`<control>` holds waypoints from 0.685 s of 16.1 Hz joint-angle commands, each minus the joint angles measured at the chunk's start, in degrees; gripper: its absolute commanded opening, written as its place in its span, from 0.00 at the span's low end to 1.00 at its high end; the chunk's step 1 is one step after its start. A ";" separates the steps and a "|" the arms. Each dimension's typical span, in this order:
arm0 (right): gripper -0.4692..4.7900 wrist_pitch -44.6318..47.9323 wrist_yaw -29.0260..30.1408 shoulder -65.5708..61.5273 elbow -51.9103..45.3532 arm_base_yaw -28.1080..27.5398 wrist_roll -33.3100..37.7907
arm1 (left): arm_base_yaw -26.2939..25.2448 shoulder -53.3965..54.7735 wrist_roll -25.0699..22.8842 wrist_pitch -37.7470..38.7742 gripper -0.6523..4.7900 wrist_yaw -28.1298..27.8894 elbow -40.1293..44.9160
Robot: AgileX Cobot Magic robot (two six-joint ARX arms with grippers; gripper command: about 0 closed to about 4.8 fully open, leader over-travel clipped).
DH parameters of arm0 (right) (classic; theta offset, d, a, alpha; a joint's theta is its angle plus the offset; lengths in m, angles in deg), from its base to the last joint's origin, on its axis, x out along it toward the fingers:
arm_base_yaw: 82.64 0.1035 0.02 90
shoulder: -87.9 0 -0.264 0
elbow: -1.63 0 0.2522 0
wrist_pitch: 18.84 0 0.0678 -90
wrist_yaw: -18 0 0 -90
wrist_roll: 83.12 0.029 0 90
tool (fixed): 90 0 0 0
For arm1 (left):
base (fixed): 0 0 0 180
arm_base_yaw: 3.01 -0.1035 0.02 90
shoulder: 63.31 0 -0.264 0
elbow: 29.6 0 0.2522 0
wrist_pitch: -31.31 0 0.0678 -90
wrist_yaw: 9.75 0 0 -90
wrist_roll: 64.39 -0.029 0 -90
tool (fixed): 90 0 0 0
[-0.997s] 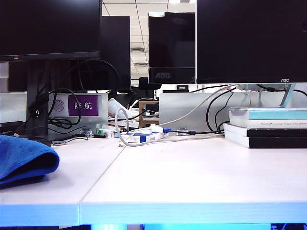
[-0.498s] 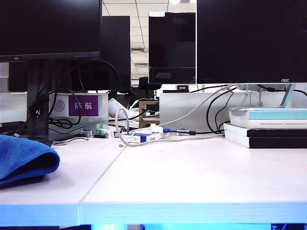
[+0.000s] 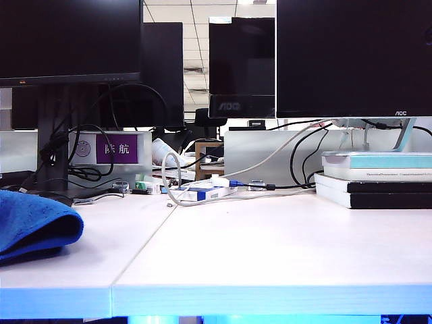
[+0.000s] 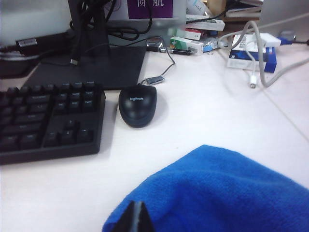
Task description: Wipe the table from right to left using the rag.
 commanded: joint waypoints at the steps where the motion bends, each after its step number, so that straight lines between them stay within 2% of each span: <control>1: 0.09 0.74 -0.04 0.07 0.24 0.09 0.26 | 0.04 -0.09 -0.46 1.27 0.11 -1.77 0.09; 11: 0.09 0.74 -0.11 0.07 0.24 0.07 0.26 | 0.04 -0.09 -0.79 1.29 0.11 -3.17 0.09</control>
